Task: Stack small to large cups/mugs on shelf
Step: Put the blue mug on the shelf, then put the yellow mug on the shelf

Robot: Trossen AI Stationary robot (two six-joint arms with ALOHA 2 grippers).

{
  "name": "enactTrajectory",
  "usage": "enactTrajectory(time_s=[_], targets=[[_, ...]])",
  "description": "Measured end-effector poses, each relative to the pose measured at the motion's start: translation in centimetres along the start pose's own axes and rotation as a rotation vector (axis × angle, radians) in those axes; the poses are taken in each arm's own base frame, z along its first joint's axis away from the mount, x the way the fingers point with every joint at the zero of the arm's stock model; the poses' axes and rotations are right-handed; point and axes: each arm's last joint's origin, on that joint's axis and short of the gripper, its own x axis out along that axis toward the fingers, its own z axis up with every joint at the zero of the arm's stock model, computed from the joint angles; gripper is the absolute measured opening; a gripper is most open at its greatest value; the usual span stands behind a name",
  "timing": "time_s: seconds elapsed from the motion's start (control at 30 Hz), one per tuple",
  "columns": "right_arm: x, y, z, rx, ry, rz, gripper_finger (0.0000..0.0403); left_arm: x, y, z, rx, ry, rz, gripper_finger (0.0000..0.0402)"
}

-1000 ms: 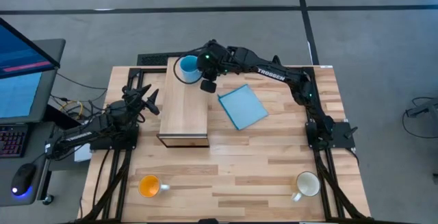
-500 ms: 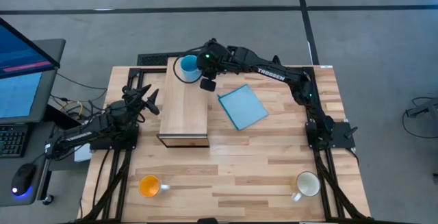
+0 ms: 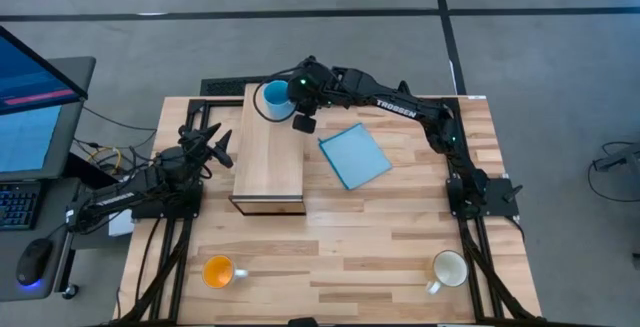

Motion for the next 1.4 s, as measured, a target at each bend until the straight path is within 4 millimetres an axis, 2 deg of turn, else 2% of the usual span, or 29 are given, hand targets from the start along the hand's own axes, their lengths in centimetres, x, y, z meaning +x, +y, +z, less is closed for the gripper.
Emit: enactTrajectory(time_s=[0.37,0.53,0.7,1.0,1.4], targets=[[-0.1,0.3,0.0,0.013,0.011,-0.014,0.0102,0.0,0.0,0.0,-0.001,0.000,0.000,0.0195],[-1.9,1.4,0.3,0.006,0.023,0.020,0.0102,0.0,0.0,0.0,0.000,0.000,0.000,0.0195],[-3.7,3.1,-0.1,-0.016,0.110,0.071,0.0102,0.0,0.0,0.0,-0.001,0.000,0.000,0.0195],[-8.4,3.4,-1.9,0.077,0.287,0.120,0.0102,0.0,0.0,0.0,0.006,0.000,0.000,0.0195],[-19.5,0.8,-3.4,0.232,0.159,0.085,0.0102,0.0,0.0,0.0,0.006,0.000,0.000,0.0195]])
